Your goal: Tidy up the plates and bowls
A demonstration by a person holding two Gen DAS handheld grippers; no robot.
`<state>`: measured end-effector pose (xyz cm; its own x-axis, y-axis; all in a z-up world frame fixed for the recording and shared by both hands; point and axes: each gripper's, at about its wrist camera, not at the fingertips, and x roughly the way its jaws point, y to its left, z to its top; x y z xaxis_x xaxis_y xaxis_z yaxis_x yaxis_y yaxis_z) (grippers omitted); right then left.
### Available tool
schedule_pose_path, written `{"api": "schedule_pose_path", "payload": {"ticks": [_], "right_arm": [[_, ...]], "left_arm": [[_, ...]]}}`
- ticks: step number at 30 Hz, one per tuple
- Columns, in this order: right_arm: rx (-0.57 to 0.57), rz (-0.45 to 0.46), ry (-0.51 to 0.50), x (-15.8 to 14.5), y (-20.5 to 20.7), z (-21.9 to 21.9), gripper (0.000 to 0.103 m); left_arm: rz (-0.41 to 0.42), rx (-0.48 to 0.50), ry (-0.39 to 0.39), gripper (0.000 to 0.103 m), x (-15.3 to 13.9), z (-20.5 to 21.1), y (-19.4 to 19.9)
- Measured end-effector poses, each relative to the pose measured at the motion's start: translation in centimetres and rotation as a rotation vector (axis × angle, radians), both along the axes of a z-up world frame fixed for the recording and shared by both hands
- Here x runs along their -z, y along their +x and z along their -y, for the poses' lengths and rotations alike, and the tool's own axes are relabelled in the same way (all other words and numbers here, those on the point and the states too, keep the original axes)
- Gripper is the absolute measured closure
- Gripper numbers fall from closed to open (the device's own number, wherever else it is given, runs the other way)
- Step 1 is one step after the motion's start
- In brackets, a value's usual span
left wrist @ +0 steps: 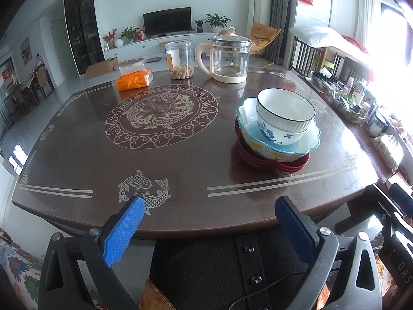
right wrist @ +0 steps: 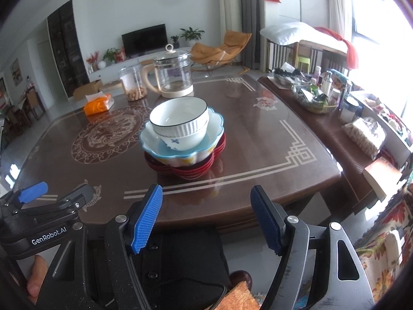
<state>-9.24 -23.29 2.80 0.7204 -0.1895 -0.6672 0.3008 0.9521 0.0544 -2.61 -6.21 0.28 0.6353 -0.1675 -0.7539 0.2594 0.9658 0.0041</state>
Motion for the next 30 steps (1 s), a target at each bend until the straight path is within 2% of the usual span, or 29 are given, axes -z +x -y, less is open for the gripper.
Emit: {"api": "schedule_pose_path", "payload": {"ticks": [4,30], "right_arm": [[-0.006,0.023,-0.032,-0.35,-0.09,-0.81,0.028],[0.007,0.002,-0.018,0.63,0.03,-0.71,0.028]], "left_arm": [[0.011,-0.002,0.003,0.002,-0.11,-0.14,-0.08],[0.006,0.004,-0.002,0.002,0.18,-0.41,0.06]]}}
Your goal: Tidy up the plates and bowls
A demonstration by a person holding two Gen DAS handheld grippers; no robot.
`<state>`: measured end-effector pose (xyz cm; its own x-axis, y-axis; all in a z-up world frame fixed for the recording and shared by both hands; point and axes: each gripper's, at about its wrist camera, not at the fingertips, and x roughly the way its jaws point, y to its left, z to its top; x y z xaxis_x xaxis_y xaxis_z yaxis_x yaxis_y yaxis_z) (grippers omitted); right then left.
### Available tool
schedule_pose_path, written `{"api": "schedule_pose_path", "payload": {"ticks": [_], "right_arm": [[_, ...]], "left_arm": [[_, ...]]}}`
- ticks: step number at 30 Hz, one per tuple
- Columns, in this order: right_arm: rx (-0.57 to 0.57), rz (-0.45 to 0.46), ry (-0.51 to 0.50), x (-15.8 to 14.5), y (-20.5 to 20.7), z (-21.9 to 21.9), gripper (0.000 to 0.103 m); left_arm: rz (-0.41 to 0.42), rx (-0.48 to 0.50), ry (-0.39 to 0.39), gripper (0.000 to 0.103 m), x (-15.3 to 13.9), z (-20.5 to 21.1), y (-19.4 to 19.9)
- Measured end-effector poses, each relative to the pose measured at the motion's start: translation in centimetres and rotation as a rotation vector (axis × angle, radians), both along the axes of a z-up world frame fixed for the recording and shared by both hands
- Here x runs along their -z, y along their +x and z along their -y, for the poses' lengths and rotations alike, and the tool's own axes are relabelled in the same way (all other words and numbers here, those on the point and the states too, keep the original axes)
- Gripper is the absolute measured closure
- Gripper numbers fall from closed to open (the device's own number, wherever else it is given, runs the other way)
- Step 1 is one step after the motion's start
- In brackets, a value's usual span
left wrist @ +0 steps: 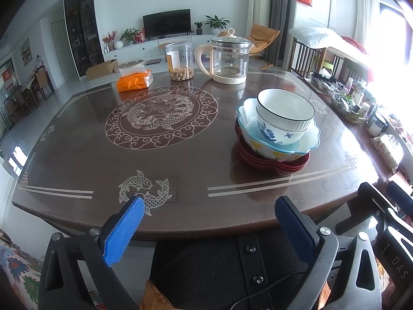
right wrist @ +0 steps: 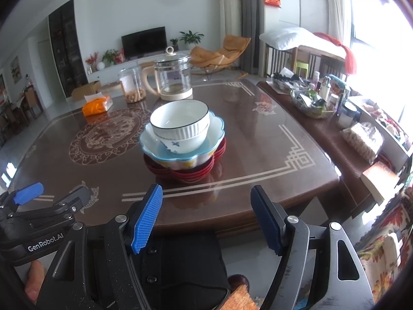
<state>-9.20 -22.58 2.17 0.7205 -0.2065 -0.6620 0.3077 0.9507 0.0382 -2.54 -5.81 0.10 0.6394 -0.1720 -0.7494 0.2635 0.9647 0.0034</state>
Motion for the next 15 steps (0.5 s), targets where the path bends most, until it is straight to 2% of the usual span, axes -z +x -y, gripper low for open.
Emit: {"api": "schedule_pose_path", "payload": {"ticks": [15], "right_arm": [[-0.005,-0.008,0.001,0.29,0.13,0.12,0.028]], "left_arm": [[0.004,0.007,0.008,0.002,0.05,0.30,0.04]]}}
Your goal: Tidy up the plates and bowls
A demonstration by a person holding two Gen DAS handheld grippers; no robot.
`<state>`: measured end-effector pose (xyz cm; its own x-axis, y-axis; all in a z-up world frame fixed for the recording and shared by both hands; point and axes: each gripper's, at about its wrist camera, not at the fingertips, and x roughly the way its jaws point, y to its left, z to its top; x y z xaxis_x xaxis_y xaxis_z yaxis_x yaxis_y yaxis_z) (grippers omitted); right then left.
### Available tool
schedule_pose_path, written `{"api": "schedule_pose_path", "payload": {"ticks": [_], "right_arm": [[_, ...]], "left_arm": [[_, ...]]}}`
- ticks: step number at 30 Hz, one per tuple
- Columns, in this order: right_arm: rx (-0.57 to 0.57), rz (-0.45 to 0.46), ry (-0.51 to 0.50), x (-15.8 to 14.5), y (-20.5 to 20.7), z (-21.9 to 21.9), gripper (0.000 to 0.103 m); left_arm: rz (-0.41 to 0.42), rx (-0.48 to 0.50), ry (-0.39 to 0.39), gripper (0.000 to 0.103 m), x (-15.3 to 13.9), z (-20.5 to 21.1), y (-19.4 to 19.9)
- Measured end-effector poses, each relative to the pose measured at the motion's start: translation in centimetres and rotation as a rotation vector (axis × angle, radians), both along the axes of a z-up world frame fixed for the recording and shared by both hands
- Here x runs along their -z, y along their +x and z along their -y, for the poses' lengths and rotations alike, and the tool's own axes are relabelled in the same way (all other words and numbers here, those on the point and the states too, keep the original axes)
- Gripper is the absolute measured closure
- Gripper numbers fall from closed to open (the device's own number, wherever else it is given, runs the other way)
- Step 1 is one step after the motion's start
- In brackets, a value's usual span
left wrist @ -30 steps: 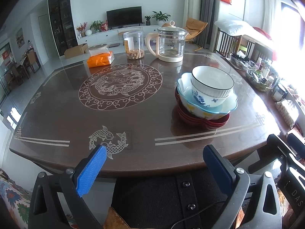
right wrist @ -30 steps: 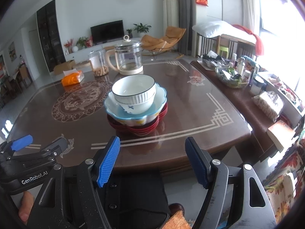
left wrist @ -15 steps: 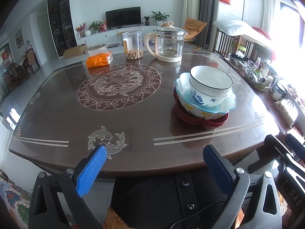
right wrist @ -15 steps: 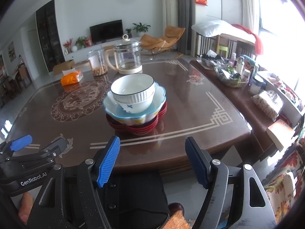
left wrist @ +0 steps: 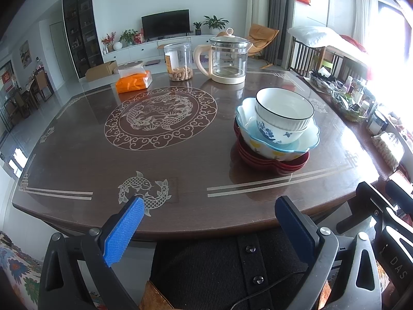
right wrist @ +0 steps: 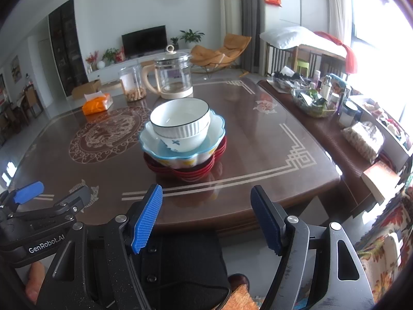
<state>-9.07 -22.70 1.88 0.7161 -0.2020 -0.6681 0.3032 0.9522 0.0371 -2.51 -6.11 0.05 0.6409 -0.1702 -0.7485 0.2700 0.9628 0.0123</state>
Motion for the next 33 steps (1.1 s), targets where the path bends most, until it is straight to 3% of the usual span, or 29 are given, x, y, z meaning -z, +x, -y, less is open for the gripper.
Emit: {"api": "schedule_pose_path", "payload": {"ticks": [33], "right_arm": [[0.001,-0.002,0.006,0.02,0.02,0.26,0.028]], "left_arm": [[0.003,0.025,0.027,0.002,0.26,0.76,0.12]]}}
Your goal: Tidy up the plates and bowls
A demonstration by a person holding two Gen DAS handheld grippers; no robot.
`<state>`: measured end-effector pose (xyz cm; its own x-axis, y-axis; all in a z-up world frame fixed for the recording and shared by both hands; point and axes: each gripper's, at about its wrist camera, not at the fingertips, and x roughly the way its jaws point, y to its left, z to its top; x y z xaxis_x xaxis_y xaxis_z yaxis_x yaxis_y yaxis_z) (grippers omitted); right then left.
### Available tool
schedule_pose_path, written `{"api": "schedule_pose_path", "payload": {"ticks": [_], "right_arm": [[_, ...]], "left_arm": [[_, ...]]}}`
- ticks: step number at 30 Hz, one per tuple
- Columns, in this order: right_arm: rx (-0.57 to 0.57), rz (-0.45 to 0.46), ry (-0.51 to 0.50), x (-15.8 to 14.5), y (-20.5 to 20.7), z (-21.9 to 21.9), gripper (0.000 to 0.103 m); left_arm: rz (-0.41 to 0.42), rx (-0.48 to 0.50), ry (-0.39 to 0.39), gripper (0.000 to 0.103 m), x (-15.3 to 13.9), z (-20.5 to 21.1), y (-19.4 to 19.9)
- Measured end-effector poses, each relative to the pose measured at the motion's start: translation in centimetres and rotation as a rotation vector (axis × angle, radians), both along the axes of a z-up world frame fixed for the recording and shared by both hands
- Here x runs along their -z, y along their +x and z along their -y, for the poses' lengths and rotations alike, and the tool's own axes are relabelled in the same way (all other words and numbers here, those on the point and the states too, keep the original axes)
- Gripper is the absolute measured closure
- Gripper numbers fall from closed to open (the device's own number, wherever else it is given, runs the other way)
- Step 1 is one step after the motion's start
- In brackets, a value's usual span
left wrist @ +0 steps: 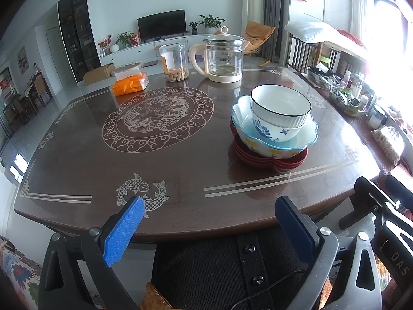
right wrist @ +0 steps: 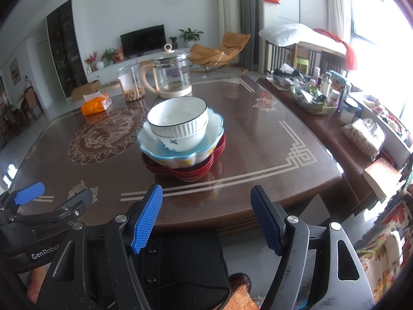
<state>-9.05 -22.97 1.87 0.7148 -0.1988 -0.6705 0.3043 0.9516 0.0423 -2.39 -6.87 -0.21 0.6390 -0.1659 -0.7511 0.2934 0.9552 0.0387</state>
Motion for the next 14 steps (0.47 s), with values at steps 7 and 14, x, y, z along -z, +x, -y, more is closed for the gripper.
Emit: {"api": "schedule_pose_path", "payload": {"ticks": [7,14], "right_arm": [[0.001,-0.001,0.000,0.00,-0.01,0.02,0.028],[0.005,0.001,0.000,-0.01,0.07,0.06,0.028]], "left_arm": [[-0.004,0.005,0.004,0.002,0.09,0.13,0.09],[0.021,0.031,-0.018,0.002,-0.22,0.39,-0.36]]}}
